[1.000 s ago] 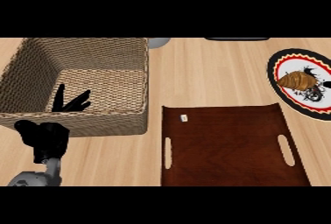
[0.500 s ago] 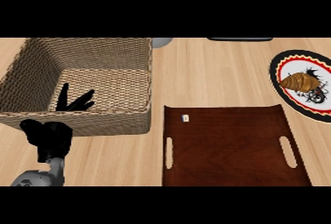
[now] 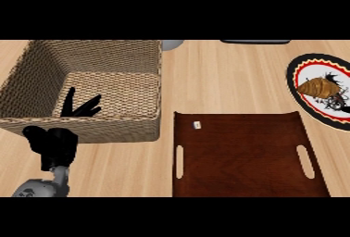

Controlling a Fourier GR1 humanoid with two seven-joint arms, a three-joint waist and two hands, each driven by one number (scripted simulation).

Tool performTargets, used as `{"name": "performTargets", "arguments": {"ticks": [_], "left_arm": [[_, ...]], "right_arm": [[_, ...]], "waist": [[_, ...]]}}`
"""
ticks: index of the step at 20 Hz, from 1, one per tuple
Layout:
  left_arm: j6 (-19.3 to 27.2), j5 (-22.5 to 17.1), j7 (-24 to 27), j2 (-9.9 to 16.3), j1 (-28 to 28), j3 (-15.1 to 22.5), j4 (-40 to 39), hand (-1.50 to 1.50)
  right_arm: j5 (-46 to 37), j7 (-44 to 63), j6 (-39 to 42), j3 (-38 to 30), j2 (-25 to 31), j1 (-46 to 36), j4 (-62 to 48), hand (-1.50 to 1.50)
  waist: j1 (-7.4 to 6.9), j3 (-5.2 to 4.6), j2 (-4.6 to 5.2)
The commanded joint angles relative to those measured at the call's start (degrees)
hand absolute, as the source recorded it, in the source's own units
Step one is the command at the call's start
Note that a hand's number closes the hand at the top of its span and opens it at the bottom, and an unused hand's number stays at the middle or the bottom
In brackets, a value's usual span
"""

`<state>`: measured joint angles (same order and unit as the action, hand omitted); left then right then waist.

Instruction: Pick the croissant from the tray and place it in the plate

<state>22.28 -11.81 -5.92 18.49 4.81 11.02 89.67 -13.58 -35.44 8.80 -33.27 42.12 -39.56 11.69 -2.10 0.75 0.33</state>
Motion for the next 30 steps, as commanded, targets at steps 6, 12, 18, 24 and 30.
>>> {"name": "performTargets", "arguments": {"ticks": [6,12,18,24,30], "left_arm": [[-1.47,2.24,-4.46,-0.69,0.64,4.5,-6.07,0.0],[-2.5,1.79,-4.36,0.59,-0.25,3.73,-6.39,0.0],[-3.13,0.93,-3.8,0.83,0.26,2.83,-6.67,0.0],[-1.03,2.61,-3.55,-0.74,-0.44,4.4,-6.46,0.0],[-3.24,1.23,-2.81,0.8,-2.3,3.79,-5.5,0.0]], "right_arm": [[-1.33,-0.23,-3.39,0.75,0.67,0.8,-1.55,-1.5],[-1.18,-0.4,-5.66,0.25,1.24,2.3,-2.5,-1.5],[-0.97,-1.75,-4.84,-0.21,3.22,4.03,-2.98,-1.5],[-0.51,-0.56,-7.43,-0.89,3.5,4.59,-3.59,-1.5],[1.12,-2.45,-6.8,-2.74,4.66,6.23,-3.92,-1.5]], "waist": [[0.32,-0.4,1.07],[0.49,-0.4,1.0],[0.6,-0.31,1.28],[0.65,-0.38,0.96],[0.01,-0.24,1.23]]}}
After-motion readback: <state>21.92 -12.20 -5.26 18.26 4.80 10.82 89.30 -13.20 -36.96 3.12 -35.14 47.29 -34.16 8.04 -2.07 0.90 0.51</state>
